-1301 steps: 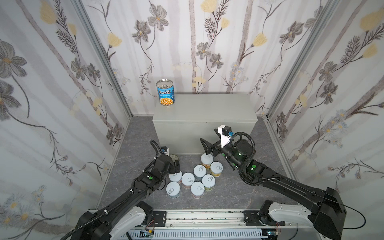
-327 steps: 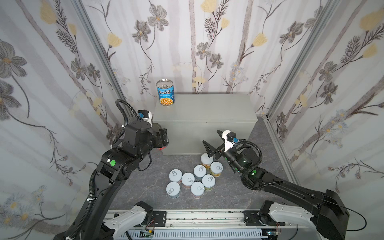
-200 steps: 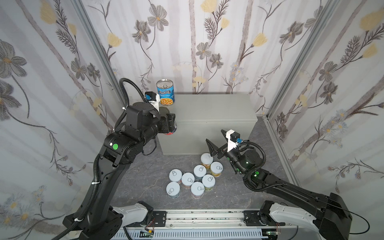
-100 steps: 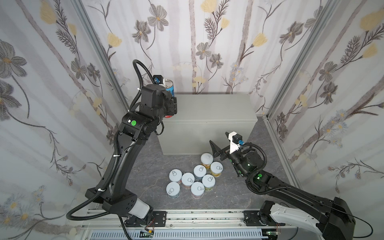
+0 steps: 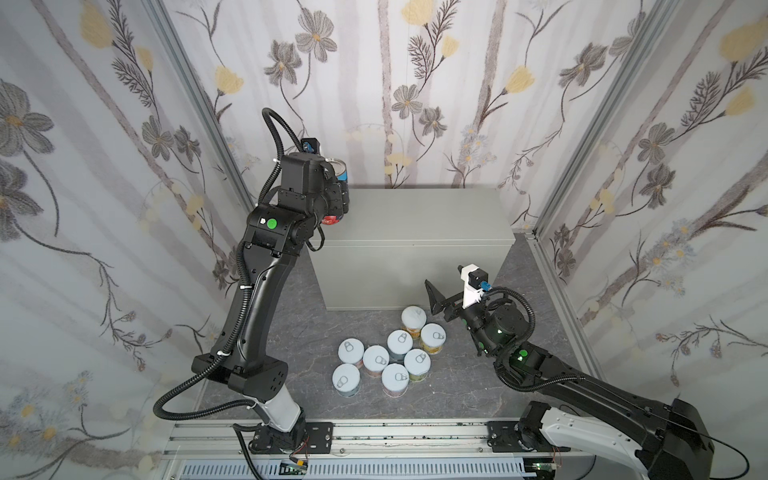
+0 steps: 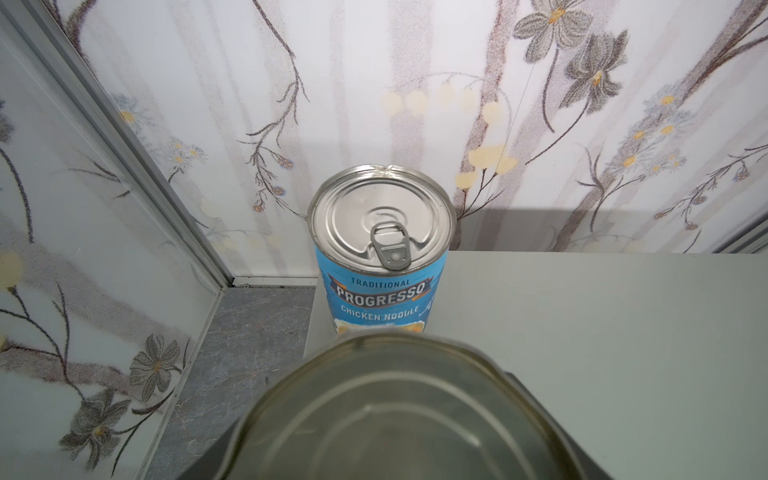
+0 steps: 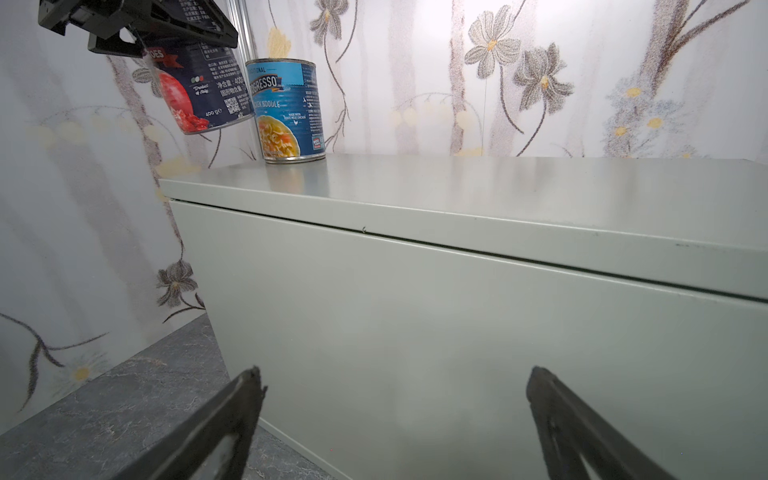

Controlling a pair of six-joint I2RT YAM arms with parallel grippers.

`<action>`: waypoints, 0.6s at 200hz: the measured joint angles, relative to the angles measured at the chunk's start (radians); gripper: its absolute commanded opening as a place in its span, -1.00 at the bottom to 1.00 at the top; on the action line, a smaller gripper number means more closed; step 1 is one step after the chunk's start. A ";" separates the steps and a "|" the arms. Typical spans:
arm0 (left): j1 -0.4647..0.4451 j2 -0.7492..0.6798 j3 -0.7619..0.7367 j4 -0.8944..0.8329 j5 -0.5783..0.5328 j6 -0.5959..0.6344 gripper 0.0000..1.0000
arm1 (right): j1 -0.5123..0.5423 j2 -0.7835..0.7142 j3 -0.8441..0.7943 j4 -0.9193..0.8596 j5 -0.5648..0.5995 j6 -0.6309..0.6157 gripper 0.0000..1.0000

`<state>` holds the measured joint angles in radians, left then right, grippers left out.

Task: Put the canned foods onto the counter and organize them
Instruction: 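Lower the red-labelled can beside the blue Progresso can with the left gripper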

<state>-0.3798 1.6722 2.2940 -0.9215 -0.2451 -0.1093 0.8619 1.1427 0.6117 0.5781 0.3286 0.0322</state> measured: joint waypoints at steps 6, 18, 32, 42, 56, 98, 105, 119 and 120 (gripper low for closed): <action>0.005 0.007 0.005 -0.003 0.006 0.000 -1.00 | 0.000 0.000 0.001 0.000 0.001 0.000 0.99; 0.015 0.022 0.018 -0.013 0.016 -0.001 -1.00 | 0.000 0.000 0.004 -0.002 0.005 0.000 0.99; 0.023 0.035 0.027 -0.022 0.026 -0.003 -1.00 | 0.000 0.000 0.007 -0.006 0.014 0.000 0.99; 0.026 0.045 0.033 -0.030 0.031 -0.004 -1.00 | 0.000 0.000 0.009 -0.006 0.018 0.000 0.99; 0.031 0.058 0.045 -0.044 0.039 -0.005 -1.00 | 0.000 0.000 0.009 -0.008 0.019 0.000 0.99; 0.034 0.089 0.079 -0.075 0.059 -0.018 -1.00 | 0.000 0.000 0.012 -0.039 0.026 0.000 0.99; 0.034 0.090 0.080 -0.082 0.059 -0.022 -1.00 | 0.000 0.000 0.012 -0.040 0.030 0.000 0.99; 0.034 0.091 0.080 -0.093 0.060 -0.022 -0.99 | 0.000 0.000 0.012 -0.042 0.038 0.000 0.99; 0.034 0.091 0.080 -0.094 0.061 -0.022 -0.99 | 0.000 0.000 0.012 -0.042 0.039 0.000 0.99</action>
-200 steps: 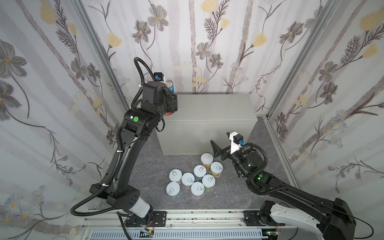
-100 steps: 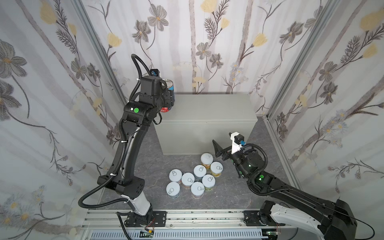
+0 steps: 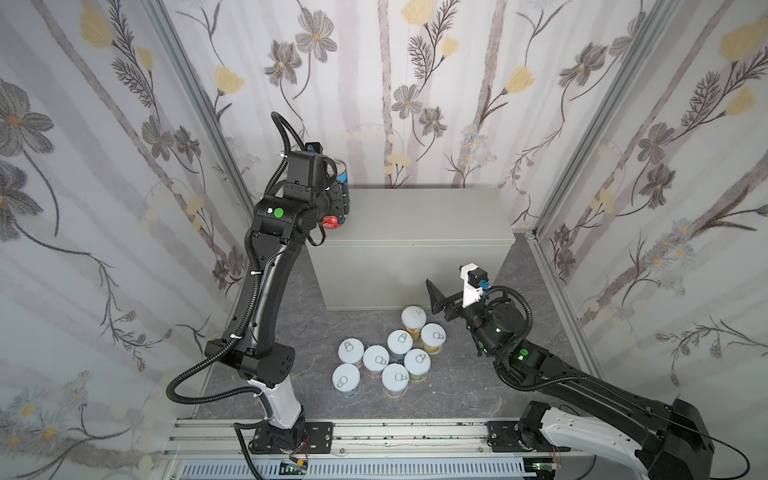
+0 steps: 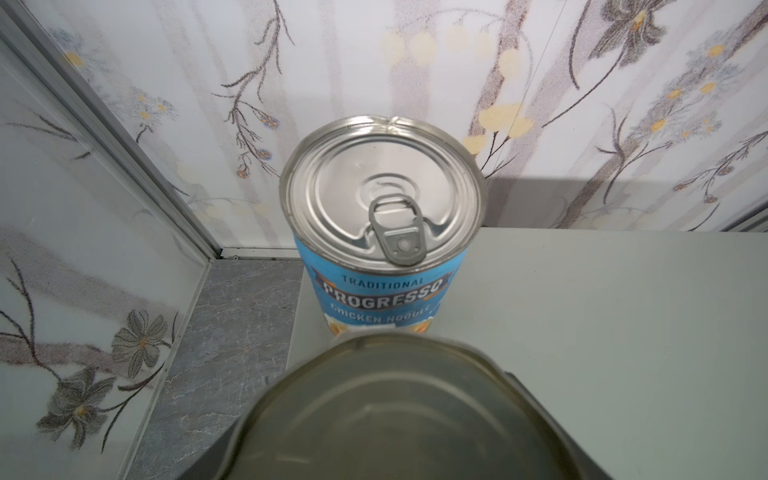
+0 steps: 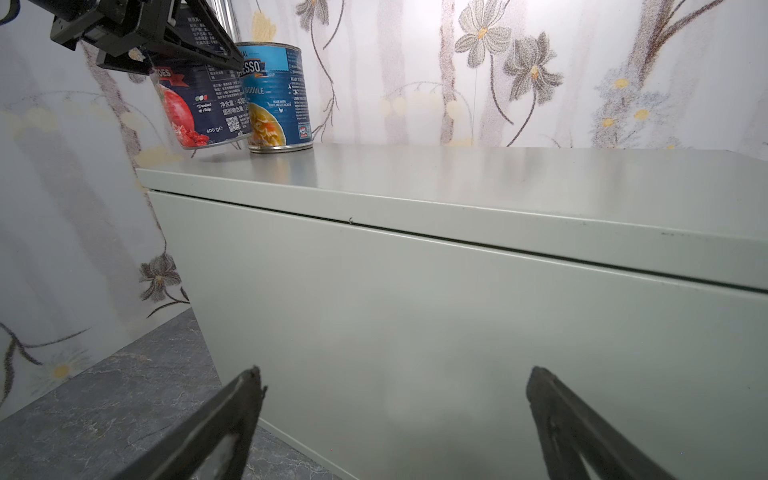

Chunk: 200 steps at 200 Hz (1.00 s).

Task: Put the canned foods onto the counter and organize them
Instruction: 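Lower the red-labelled can beside the blue Progresso can with the left gripper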

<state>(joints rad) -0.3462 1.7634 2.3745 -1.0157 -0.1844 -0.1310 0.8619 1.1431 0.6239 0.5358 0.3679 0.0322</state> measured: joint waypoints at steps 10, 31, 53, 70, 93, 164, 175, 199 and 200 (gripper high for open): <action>0.000 0.002 0.000 -0.002 0.002 0.000 -0.98 | 0.000 0.000 0.000 0.000 0.002 0.000 0.99; 0.000 0.010 0.000 -0.003 0.002 0.000 -0.96 | 0.000 0.000 0.000 0.000 0.005 0.000 0.99; 0.000 0.014 0.000 -0.005 0.001 0.000 -0.94 | 0.000 0.000 0.000 -0.001 0.005 0.000 0.99; 0.000 0.015 0.000 -0.006 0.000 0.000 -0.91 | 0.000 0.000 0.000 -0.001 0.005 0.000 0.99; 0.000 0.021 0.000 -0.006 -0.003 0.000 -0.88 | 0.000 0.001 0.000 -0.001 0.006 0.000 0.99; 0.000 0.035 0.000 -0.008 -0.006 -0.005 -0.41 | 0.000 0.011 0.001 -0.004 0.009 -0.001 0.99; 0.000 0.035 0.000 -0.008 -0.006 -0.006 -0.35 | 0.000 0.011 0.004 -0.005 0.009 -0.004 0.99; 0.000 0.035 0.000 -0.008 -0.006 -0.008 -0.22 | 0.000 0.011 0.010 -0.005 0.009 -0.007 0.99; 0.000 0.035 0.000 -0.008 -0.006 -0.008 -0.21 | 0.000 0.011 0.010 -0.005 0.009 -0.007 0.99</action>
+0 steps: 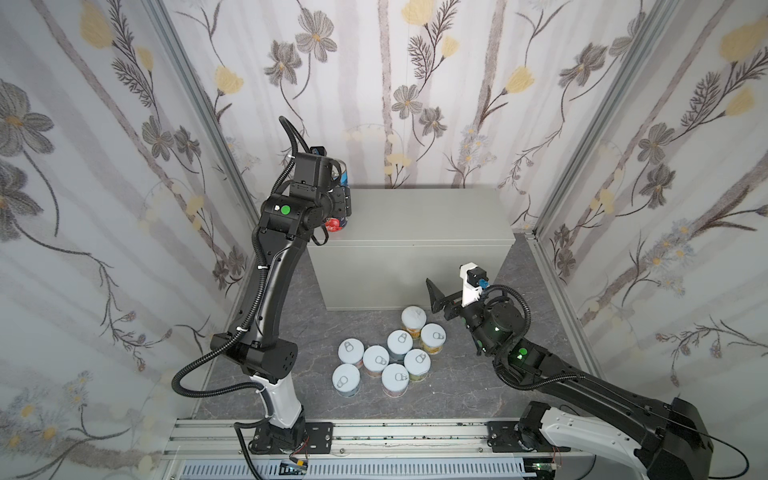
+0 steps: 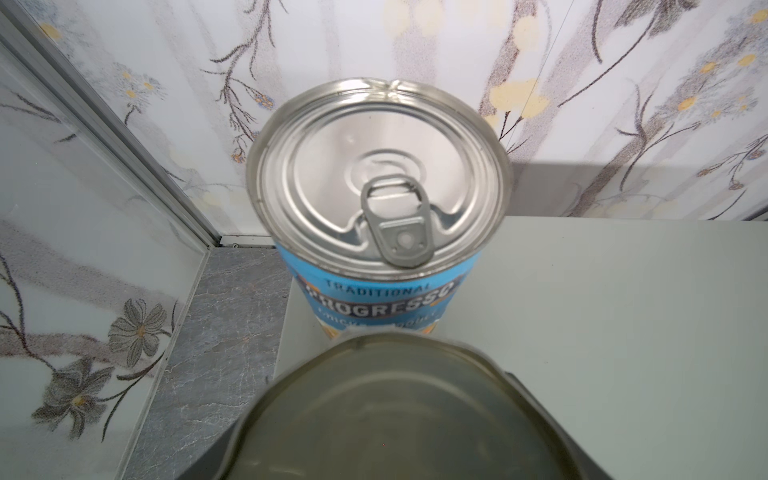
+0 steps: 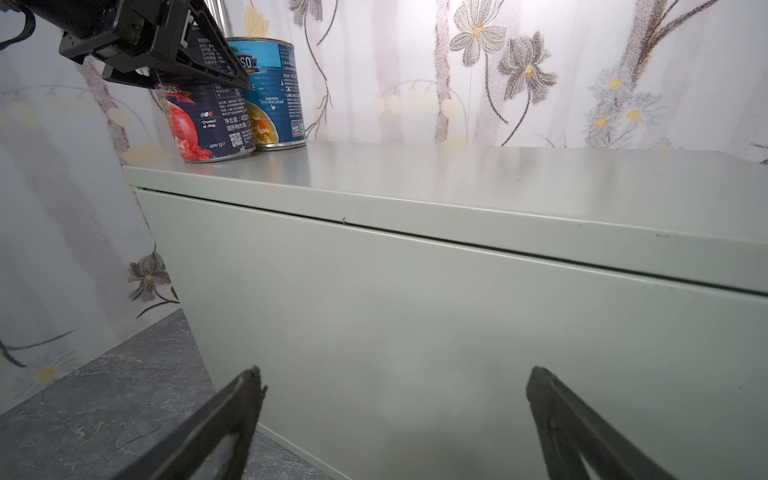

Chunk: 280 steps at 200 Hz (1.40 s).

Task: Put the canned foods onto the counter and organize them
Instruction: 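Lower the red-labelled can beside the blue Progresso can with the left gripper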

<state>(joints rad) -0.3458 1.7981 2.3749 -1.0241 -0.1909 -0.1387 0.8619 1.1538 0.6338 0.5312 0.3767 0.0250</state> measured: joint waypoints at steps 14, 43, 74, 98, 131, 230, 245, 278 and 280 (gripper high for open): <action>0.000 0.000 0.000 0.000 0.000 0.000 -0.13 | 0.000 0.000 0.000 -0.001 0.000 0.000 0.99; 0.000 0.000 0.000 0.000 -0.002 0.000 0.01 | 0.000 0.003 0.006 -0.005 0.000 0.000 0.99; 0.000 0.002 0.010 -0.010 -0.003 0.004 0.14 | 0.000 0.005 0.010 -0.013 0.000 0.000 0.99; 0.000 0.002 0.017 -0.025 -0.003 0.005 0.19 | 0.000 0.006 0.011 -0.032 0.000 0.000 0.99; 0.000 0.004 0.019 -0.028 -0.003 0.008 0.29 | 0.000 0.006 0.013 -0.036 0.000 0.000 0.99; 0.000 0.017 0.046 -0.028 -0.014 0.008 0.63 | 0.000 0.011 0.016 -0.040 0.001 -0.005 0.99; 0.000 0.016 0.056 -0.012 -0.025 0.008 0.70 | 0.000 0.012 0.018 -0.040 0.000 -0.005 0.99; 0.001 0.016 0.058 -0.003 -0.040 0.008 0.75 | 0.000 0.013 0.019 -0.040 0.000 -0.007 0.99; 0.001 0.016 0.058 -0.002 -0.041 0.008 0.75 | 0.000 0.013 0.019 -0.040 0.000 -0.007 0.99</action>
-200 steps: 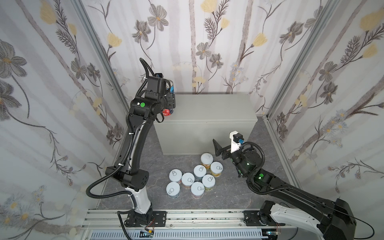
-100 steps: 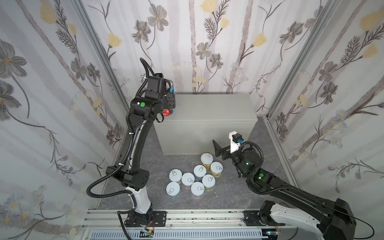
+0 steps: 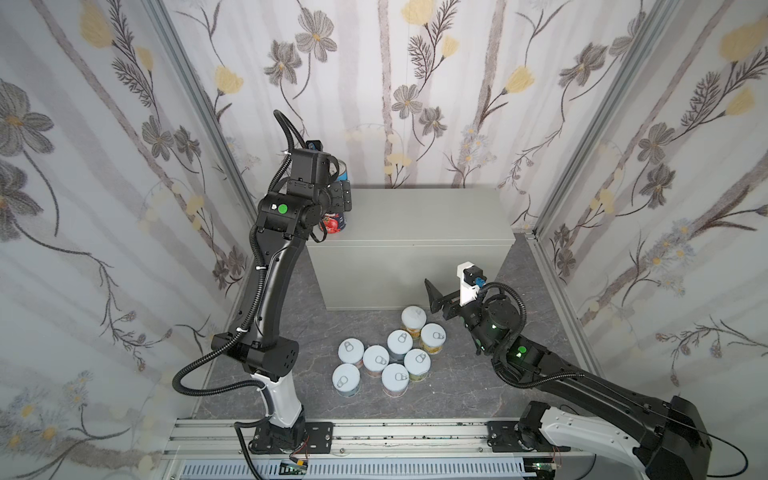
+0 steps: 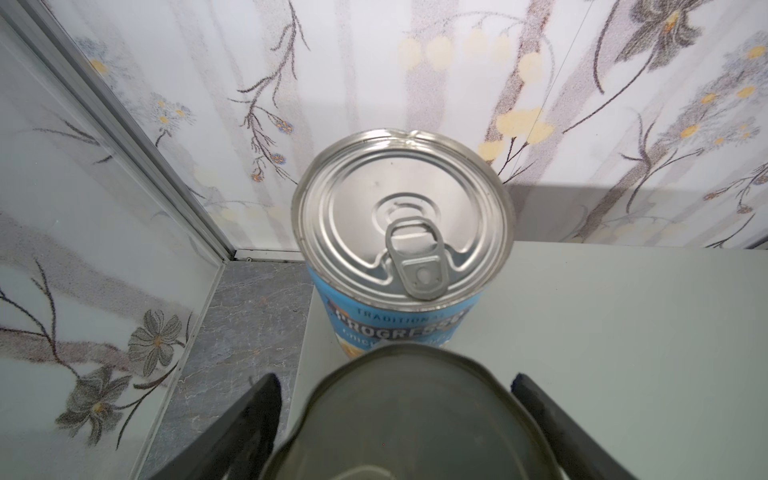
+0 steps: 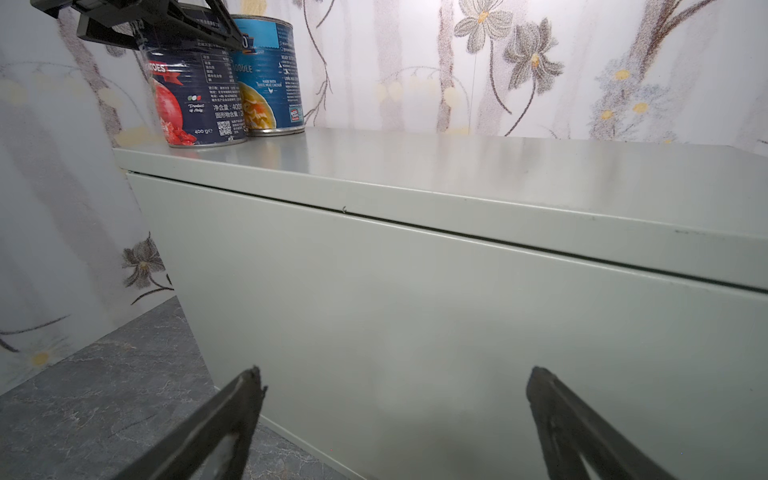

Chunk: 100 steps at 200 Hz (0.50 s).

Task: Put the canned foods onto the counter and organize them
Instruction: 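Lower the red-labelled can beside the blue Progresso can with the left gripper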

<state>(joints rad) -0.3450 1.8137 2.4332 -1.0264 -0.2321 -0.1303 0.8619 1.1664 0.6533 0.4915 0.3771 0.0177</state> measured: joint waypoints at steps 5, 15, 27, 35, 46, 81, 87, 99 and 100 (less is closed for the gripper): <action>0.000 0.000 0.000 0.001 0.000 0.000 0.75 | 0.000 0.000 0.000 0.000 0.000 0.000 0.99; 0.000 0.000 0.000 0.003 -0.003 0.000 0.74 | 0.000 0.000 0.000 0.000 0.000 0.000 0.99; 0.000 0.000 0.000 0.003 -0.007 0.000 0.72 | 0.000 0.000 0.000 0.000 0.000 0.000 0.99; 0.000 0.000 0.000 0.003 -0.008 0.000 0.71 | 0.000 0.000 0.000 0.000 0.000 0.000 0.99; 0.000 0.000 0.000 0.004 -0.011 0.000 0.69 | 0.000 0.000 0.000 0.000 0.000 0.000 0.99; 0.000 0.001 0.000 0.005 -0.027 0.000 0.65 | 0.000 0.000 0.000 0.000 0.000 0.000 0.99; 0.000 0.001 0.000 0.005 -0.029 0.000 0.65 | 0.000 0.000 0.000 0.000 0.000 0.000 0.99; 0.000 0.002 0.000 0.005 -0.028 0.000 0.65 | 0.000 -0.001 0.000 0.000 0.000 0.000 0.99; 0.000 0.002 0.000 0.005 -0.028 0.000 0.65 | 0.000 -0.001 0.000 0.000 0.000 0.000 0.99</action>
<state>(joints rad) -0.3450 1.8160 2.4332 -1.0210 -0.2604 -0.1303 0.8619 1.1656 0.6533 0.4911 0.3771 0.0177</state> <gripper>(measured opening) 0.823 0.996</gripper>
